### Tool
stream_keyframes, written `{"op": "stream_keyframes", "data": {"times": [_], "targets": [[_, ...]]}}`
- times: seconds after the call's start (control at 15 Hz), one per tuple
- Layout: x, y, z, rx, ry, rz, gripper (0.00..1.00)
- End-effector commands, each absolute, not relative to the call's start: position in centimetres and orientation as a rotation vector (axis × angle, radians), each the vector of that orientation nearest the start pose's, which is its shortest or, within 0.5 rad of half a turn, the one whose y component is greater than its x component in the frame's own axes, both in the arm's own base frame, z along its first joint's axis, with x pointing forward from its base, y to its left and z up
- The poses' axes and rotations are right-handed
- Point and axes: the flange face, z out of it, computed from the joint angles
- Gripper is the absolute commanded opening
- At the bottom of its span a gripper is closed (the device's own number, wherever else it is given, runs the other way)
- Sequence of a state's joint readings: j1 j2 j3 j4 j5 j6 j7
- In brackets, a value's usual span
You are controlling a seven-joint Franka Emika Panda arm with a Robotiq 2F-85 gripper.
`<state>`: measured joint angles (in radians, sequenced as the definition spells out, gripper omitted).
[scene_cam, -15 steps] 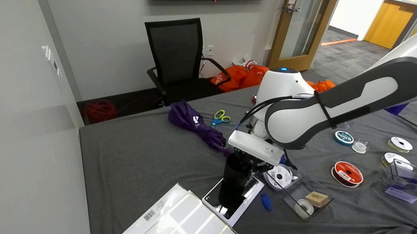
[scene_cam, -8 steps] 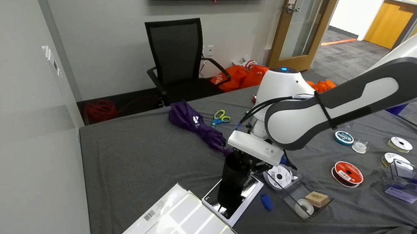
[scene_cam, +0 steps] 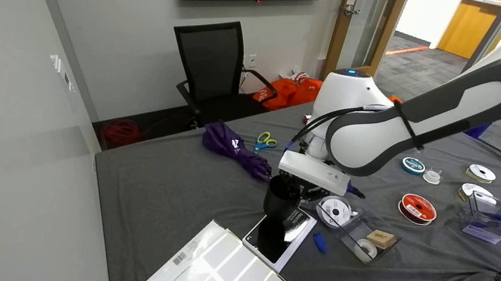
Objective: Remove the black cup from the scale
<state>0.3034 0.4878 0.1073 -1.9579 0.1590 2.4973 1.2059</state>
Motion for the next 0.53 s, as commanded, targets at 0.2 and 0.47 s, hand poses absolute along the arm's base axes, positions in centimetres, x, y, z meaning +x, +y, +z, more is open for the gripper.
{"op": "stream_keyframes", "data": {"times": [0.2, 0.47], "targets": [[52.1, 23.5, 26.9, -2.743, 1.149, 0.074, 0.02], [51.5, 21.0, 30.0, -2.690, 1.140, 0.040, 0.02]]}}
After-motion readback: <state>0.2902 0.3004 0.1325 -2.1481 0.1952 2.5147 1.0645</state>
